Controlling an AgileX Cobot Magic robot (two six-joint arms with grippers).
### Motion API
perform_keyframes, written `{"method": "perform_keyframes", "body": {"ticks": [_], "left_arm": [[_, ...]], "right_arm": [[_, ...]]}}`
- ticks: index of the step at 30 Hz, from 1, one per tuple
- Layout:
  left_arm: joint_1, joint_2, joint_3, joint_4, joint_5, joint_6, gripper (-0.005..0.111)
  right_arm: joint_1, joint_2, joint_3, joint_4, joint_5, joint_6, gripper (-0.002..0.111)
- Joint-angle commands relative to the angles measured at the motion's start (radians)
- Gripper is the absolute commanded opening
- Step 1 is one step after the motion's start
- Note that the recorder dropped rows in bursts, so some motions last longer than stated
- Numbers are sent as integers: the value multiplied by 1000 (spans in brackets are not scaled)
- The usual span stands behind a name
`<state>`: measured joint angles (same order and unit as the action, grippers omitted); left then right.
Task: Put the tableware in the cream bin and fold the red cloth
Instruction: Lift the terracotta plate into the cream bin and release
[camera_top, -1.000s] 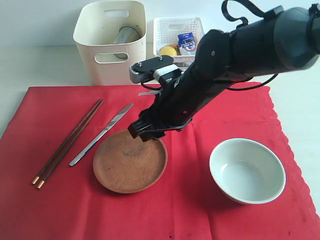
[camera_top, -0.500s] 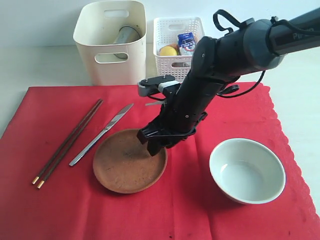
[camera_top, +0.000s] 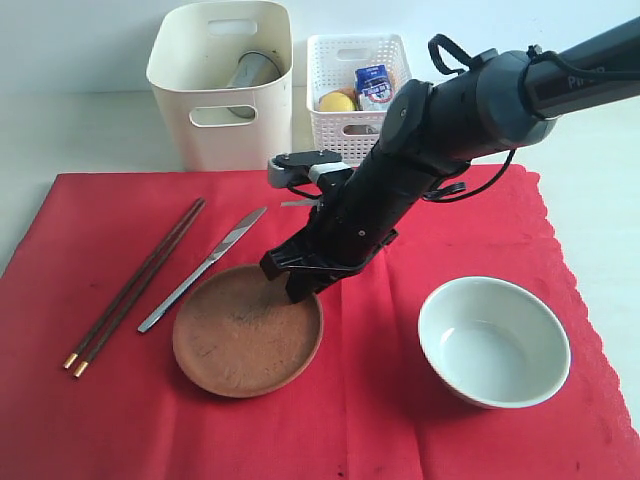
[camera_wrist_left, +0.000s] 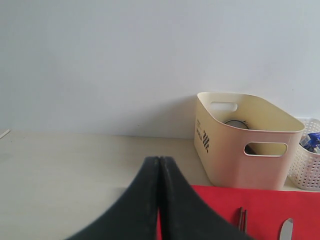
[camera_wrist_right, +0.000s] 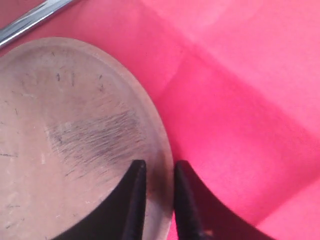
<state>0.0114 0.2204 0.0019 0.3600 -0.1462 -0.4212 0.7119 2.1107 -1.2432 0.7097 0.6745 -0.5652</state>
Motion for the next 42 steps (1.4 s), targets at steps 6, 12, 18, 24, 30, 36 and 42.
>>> {"method": "perform_keyframes", "body": {"ticks": [6,12,18,24,30,36,42], "left_arm": [[2,-4,-2,-1,1,-1,1],[2,-4,-2,-1,1,-1,1],[2,-4,-2,-1,1,-1,1],[2,-4,-2,-1,1,-1,1],[2,-4,-2,-1,1,-1,1],[2,-4,-2,-1,1,-1,1],[2,-4,-2,-1,1,-1,1]], "right_arm": [[1,15,3,-37,3,-12,0],[-2,-35,3,-36,35,-12,0],[-37,-104,3,-36,109,-14,0],[-99,-140,3,40,193,-41,0],[-175,-158,-1,300,311,-228,0],[-258,-159,-112,563,315,-326,0],[-258,-48,-300,912,20,-359,0]]}}
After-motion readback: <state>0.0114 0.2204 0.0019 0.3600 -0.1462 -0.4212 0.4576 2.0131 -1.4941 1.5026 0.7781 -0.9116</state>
